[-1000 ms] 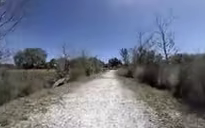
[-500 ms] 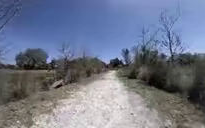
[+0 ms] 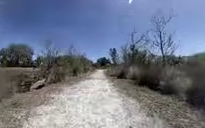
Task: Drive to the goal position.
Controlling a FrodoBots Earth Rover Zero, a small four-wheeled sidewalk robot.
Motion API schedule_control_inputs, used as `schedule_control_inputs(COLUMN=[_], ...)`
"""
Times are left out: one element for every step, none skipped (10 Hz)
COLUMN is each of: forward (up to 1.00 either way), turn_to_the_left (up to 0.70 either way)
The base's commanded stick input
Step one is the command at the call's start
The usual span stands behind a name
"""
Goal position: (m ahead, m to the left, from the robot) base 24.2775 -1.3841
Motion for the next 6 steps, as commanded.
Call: schedule_control_inputs(forward=[0.7,0.7,0.7,0.7,0.7,0.7], turn_to_the_left=[0.0,0.0,0.0,0.0,0.0,0.0])
